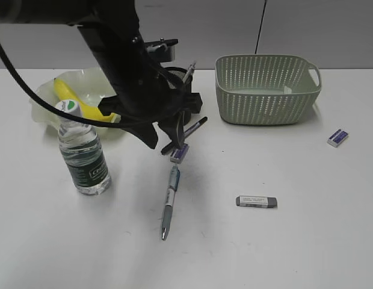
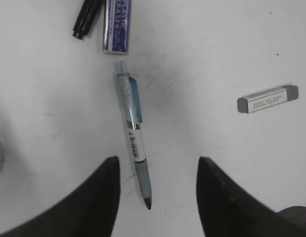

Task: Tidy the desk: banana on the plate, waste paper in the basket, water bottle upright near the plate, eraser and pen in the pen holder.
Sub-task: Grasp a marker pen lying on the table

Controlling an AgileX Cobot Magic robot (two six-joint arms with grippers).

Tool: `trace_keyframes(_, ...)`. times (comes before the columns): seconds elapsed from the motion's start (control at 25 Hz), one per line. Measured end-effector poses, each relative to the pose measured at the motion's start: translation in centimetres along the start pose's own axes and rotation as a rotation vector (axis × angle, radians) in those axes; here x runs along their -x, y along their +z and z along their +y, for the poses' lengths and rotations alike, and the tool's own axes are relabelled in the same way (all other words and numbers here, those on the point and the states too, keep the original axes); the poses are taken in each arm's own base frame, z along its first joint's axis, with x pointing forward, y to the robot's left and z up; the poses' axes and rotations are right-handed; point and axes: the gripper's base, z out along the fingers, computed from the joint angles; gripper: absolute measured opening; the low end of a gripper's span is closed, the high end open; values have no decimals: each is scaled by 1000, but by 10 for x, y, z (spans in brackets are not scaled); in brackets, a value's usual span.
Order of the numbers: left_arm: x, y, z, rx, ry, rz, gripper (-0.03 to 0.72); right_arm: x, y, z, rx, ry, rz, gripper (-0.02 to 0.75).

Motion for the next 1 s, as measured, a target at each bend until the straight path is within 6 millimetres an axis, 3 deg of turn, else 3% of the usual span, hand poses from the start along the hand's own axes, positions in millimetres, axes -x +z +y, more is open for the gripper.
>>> trace_keyframes(0.68,22,-4,-16,-183,-157,-238,376,0,0,0,0,0,0,583)
trace_keyframes(1.0,23,-4,-17,-190,-161,-246,374,0,0,0,0,0,0,583)
